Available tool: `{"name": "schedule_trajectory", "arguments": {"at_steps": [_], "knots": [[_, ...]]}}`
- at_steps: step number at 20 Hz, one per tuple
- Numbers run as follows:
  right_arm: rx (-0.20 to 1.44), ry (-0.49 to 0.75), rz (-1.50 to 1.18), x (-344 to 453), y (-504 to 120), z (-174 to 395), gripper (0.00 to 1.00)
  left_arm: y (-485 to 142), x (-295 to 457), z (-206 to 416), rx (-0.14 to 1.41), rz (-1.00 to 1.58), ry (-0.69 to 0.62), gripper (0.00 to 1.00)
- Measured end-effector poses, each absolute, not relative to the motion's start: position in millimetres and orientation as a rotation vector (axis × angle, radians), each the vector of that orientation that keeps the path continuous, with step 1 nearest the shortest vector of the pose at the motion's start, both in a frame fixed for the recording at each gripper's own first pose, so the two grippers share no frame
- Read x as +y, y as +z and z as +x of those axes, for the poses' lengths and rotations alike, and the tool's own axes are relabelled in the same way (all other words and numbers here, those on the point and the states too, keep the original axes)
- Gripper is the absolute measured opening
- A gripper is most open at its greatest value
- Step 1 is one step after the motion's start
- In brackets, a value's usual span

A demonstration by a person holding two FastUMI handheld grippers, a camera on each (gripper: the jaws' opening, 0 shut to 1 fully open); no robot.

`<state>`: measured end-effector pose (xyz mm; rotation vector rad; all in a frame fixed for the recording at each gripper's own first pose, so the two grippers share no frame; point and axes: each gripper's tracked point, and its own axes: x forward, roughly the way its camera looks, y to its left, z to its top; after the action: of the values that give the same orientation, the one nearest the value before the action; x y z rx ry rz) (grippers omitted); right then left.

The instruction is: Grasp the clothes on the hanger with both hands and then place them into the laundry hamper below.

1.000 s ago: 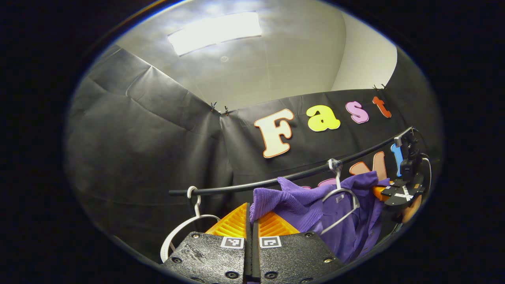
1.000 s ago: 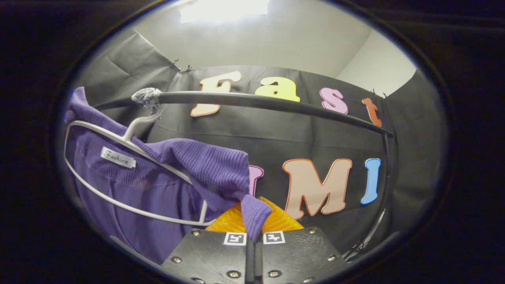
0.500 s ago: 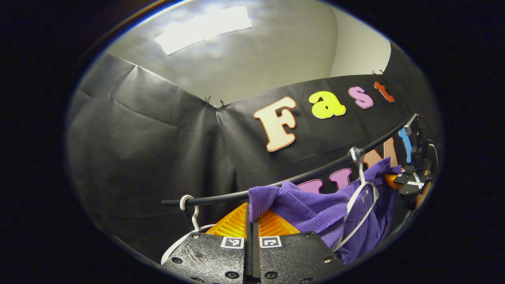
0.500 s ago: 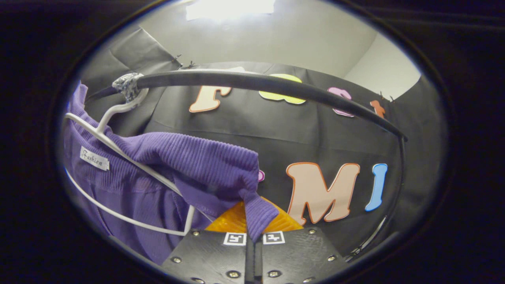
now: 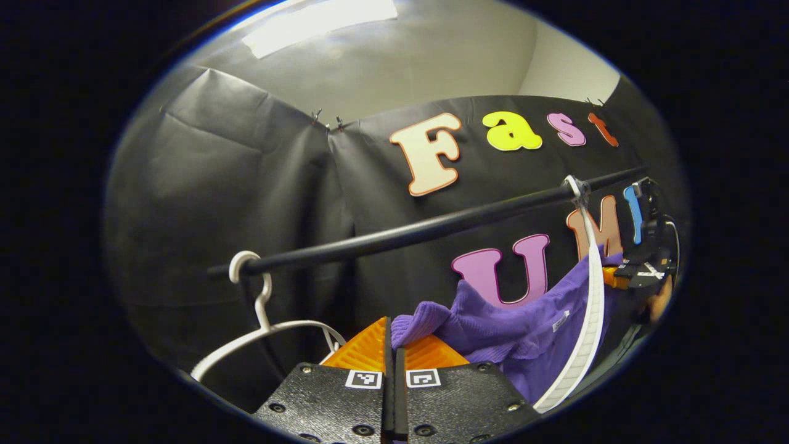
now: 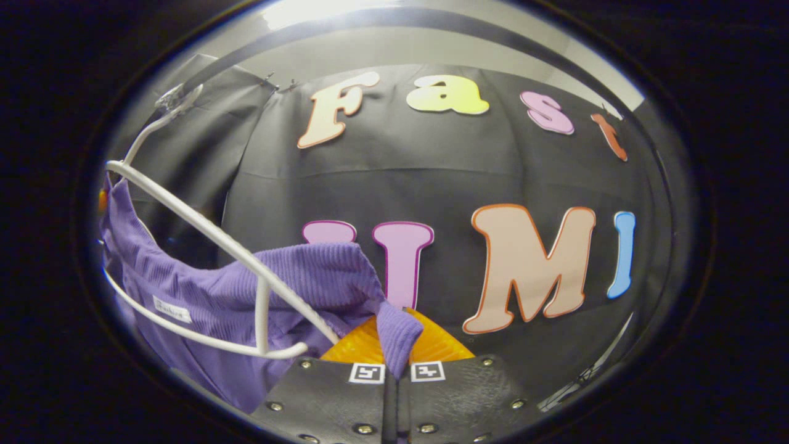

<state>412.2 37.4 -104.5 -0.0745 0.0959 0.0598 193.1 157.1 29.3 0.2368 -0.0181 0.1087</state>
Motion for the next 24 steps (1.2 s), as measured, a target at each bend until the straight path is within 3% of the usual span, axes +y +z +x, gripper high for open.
{"name": "schedule_trajectory", "arguments": {"at_steps": [15, 24], "knots": [[0.219, 0.015, 0.061, 60, -179, 345, 0.01, -81, 172, 163, 0.115, -0.014, 0.087, 0.0], [0.346, 0.004, 0.197, 68, -255, 304, 0.01, -140, 158, 127, 0.131, 0.004, 0.113, 0.0]]}}
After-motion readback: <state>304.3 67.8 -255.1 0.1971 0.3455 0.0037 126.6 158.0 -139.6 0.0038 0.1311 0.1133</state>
